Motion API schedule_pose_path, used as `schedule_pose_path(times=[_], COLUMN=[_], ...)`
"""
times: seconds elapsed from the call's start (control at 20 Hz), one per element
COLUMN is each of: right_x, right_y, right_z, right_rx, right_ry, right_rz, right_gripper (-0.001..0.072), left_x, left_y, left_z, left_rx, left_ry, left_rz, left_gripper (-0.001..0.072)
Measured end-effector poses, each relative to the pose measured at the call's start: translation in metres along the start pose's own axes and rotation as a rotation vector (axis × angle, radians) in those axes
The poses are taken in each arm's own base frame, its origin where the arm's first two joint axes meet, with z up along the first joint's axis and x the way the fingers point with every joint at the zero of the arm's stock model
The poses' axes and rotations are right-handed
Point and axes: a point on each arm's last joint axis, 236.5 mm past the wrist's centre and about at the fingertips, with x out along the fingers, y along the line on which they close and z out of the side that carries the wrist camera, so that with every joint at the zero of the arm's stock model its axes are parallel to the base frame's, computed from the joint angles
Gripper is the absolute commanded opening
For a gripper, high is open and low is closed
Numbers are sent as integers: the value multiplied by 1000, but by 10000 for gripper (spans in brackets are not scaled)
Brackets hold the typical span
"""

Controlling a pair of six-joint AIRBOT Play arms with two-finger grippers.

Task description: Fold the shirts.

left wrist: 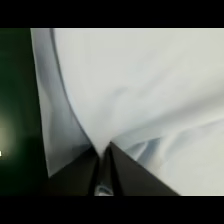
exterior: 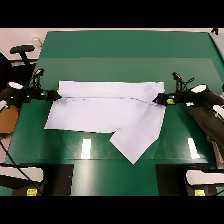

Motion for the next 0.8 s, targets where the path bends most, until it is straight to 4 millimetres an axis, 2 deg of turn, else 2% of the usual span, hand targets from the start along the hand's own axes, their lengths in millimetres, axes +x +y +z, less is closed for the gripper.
schedule_pose_path(times=[0.1,0.15,0.3,0.4,0.5,0.6,0.8], right_x=[-9,-17,-53,-82,-103,-114,-121], right_y=[7,10,13,10,8,11,17], right_z=[8,13,33,36,20,-7,-51], right_rx=[-20,-32,-47,-26,17,53,103], right_ry=[-3,-14,-84,-126,-137,-131,-139], right_rz=[20,27,28,24,26,33,34], right_gripper=[579,579,579,579,579,579,578], left_x=[-11,-21,-65,-98,-121,-130,-120], left_y=[-1,-1,8,18,27,30,20], left_z=[12,20,43,42,19,-17,-93], left_rx=[11,14,7,-21,-78,-137,-253], left_ry=[-16,-29,-99,-117,-85,-16,147], left_rz=[-9,-15,4,25,46,64,42], left_gripper=[560,625,625,625,625,625,625])
